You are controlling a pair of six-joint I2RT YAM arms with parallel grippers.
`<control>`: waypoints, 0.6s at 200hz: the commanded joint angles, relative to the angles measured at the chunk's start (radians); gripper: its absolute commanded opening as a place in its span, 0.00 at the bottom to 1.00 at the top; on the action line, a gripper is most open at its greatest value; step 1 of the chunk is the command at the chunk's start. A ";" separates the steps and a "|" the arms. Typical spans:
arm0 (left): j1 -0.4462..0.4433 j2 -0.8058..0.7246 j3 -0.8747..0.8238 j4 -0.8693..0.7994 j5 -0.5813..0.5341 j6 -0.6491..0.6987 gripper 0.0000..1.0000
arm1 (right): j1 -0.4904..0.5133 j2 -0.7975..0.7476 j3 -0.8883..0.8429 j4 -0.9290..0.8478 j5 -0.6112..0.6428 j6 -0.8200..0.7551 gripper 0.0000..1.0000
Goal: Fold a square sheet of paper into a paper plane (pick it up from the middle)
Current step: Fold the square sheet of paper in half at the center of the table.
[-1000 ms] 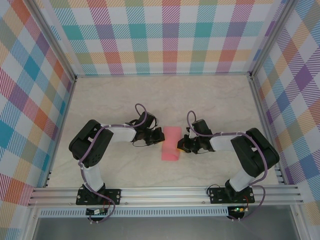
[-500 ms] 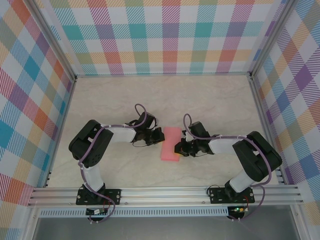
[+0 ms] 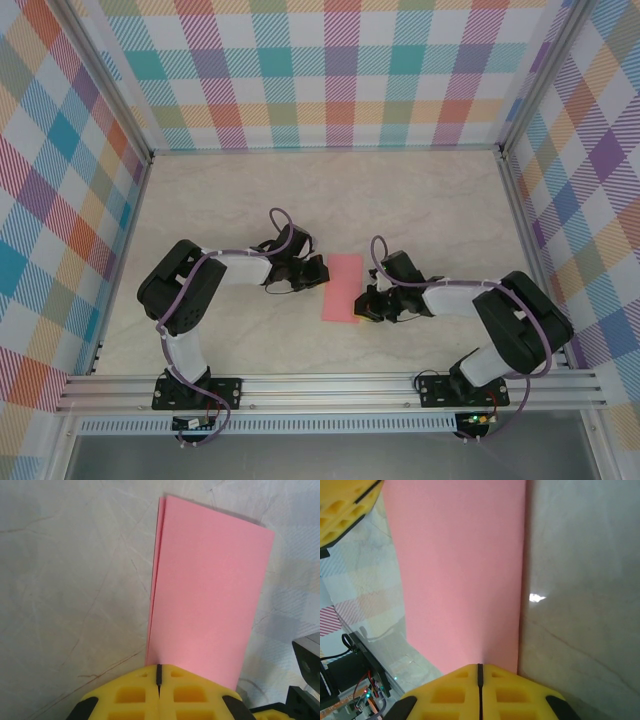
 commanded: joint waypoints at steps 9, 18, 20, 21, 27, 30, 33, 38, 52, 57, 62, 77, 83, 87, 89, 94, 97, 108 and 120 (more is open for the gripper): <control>-0.004 0.141 -0.086 -0.202 -0.209 -0.001 0.00 | 0.026 0.015 0.064 -0.037 0.025 -0.031 0.07; -0.003 0.140 -0.088 -0.200 -0.207 -0.001 0.00 | 0.028 0.045 0.071 -0.027 0.027 -0.030 0.06; -0.004 0.140 -0.088 -0.200 -0.207 -0.001 0.00 | 0.028 0.051 0.071 -0.024 0.026 -0.028 0.06; -0.003 0.140 -0.088 -0.199 -0.207 -0.001 0.00 | 0.028 0.054 0.070 -0.022 0.026 -0.027 0.06; -0.004 0.138 -0.088 -0.200 -0.207 -0.001 0.00 | 0.029 0.068 0.063 -0.007 0.021 -0.022 0.06; -0.004 0.138 -0.088 -0.200 -0.207 -0.001 0.00 | 0.030 0.072 0.059 0.001 0.019 -0.019 0.06; -0.004 0.137 -0.088 -0.201 -0.207 -0.001 0.00 | 0.029 0.075 0.052 0.006 0.019 -0.016 0.06; -0.004 0.136 -0.089 -0.202 -0.208 0.000 0.00 | 0.031 0.077 0.042 0.011 0.020 -0.013 0.06; -0.004 0.136 -0.087 -0.202 -0.209 0.003 0.00 | 0.032 0.065 0.013 0.000 0.032 -0.009 0.06; -0.004 0.136 -0.087 -0.203 -0.209 0.004 0.00 | 0.032 0.056 0.000 -0.005 0.036 -0.007 0.06; -0.004 0.136 -0.086 -0.203 -0.209 0.006 0.00 | 0.033 0.045 -0.010 -0.013 0.043 -0.006 0.06; -0.003 0.139 -0.081 -0.207 -0.210 0.009 0.00 | 0.038 0.023 -0.037 -0.055 0.067 -0.013 0.06; -0.004 0.140 -0.079 -0.208 -0.212 0.011 0.00 | 0.038 0.016 -0.045 -0.070 0.071 -0.016 0.06; -0.004 0.141 -0.078 -0.209 -0.212 0.013 0.00 | 0.038 0.012 -0.051 -0.080 0.073 -0.020 0.06; -0.004 0.142 -0.076 -0.209 -0.212 0.013 0.00 | 0.038 0.009 -0.055 -0.083 0.073 -0.021 0.06; -0.004 0.142 -0.075 -0.211 -0.212 0.014 0.00 | 0.038 0.003 -0.065 -0.093 0.078 -0.022 0.06; -0.004 0.141 -0.074 -0.211 -0.213 0.016 0.00 | 0.038 -0.002 -0.071 -0.099 0.080 -0.022 0.06; -0.004 0.137 -0.073 -0.215 -0.213 0.021 0.00 | 0.038 -0.027 -0.094 -0.104 0.085 -0.021 0.06; -0.004 0.131 -0.072 -0.218 -0.215 0.026 0.00 | 0.039 -0.061 -0.113 -0.111 0.085 -0.019 0.06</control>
